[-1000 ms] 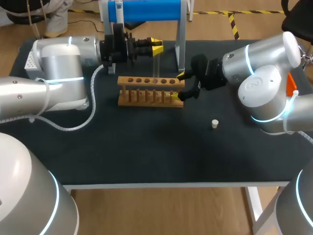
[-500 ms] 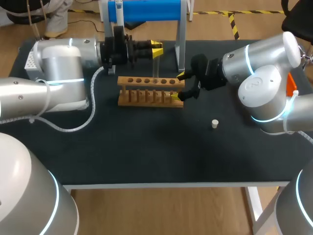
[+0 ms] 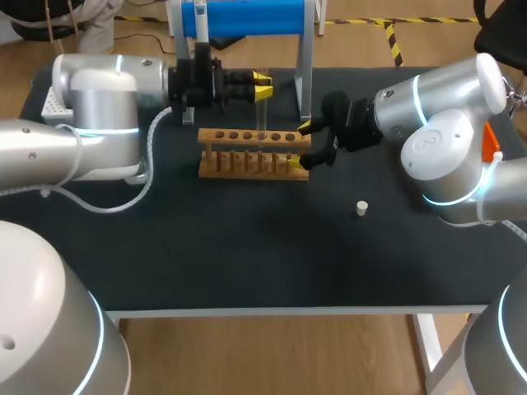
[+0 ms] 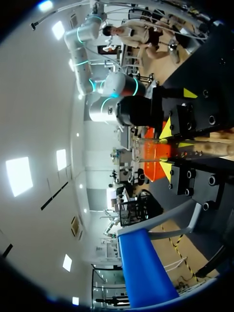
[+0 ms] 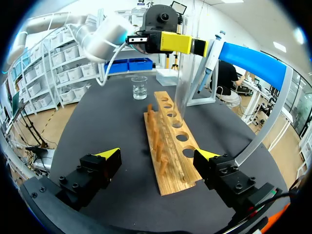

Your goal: Invert the test tube, pick up the pipette, mount the tip to pipette, aspirate from beaker and dispense into the tube, eject the tip, return the pipette, and cap with the stopper.

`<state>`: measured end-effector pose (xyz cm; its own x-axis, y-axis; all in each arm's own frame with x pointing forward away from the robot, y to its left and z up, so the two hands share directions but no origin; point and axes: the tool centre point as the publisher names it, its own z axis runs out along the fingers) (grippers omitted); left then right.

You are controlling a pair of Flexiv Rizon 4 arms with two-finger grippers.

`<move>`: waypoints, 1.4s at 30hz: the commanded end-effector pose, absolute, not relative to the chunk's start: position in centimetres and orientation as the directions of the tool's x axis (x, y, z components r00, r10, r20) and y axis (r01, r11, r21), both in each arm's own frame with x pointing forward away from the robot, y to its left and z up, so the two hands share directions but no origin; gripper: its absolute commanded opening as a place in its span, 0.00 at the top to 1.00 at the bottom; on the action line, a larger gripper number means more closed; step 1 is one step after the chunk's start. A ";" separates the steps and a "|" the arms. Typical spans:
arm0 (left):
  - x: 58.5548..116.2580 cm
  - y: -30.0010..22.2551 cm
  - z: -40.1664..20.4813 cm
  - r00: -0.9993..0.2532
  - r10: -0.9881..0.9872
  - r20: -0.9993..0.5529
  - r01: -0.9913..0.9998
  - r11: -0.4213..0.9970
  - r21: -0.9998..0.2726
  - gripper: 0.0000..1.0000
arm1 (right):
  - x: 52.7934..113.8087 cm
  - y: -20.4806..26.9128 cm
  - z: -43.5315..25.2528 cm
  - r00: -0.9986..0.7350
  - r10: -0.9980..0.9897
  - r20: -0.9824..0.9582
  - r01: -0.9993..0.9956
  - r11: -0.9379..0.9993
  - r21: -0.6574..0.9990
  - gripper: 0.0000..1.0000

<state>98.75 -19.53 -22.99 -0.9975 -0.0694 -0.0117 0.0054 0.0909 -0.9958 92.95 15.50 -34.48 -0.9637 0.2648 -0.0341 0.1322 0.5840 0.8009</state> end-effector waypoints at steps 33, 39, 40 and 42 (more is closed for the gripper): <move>99.4 -19.1 -25.3 -0.996 -0.080 0.036 -0.051 0.205 -0.977 1.00 | 93.0 15.4 -34.4 -0.964 0.264 -0.033 0.133 0.585 0.800 0.00; 99.4 -18.9 -25.5 -0.995 -0.095 0.039 -0.055 0.177 -0.983 1.00 | 93.0 15.4 -34.4 -0.964 0.264 -0.033 0.133 0.585 0.800 0.00; 99.4 -18.9 -25.5 -0.995 -0.095 0.039 -0.055 0.175 -0.983 1.00 | 93.0 15.4 -34.4 -0.964 0.264 -0.033 0.133 0.585 0.800 0.00; 99.4 -18.8 -25.6 -0.995 -0.096 0.040 -0.056 0.172 -0.984 1.00 | 93.0 15.4 -34.4 -0.964 0.264 -0.033 0.133 0.585 0.800 0.00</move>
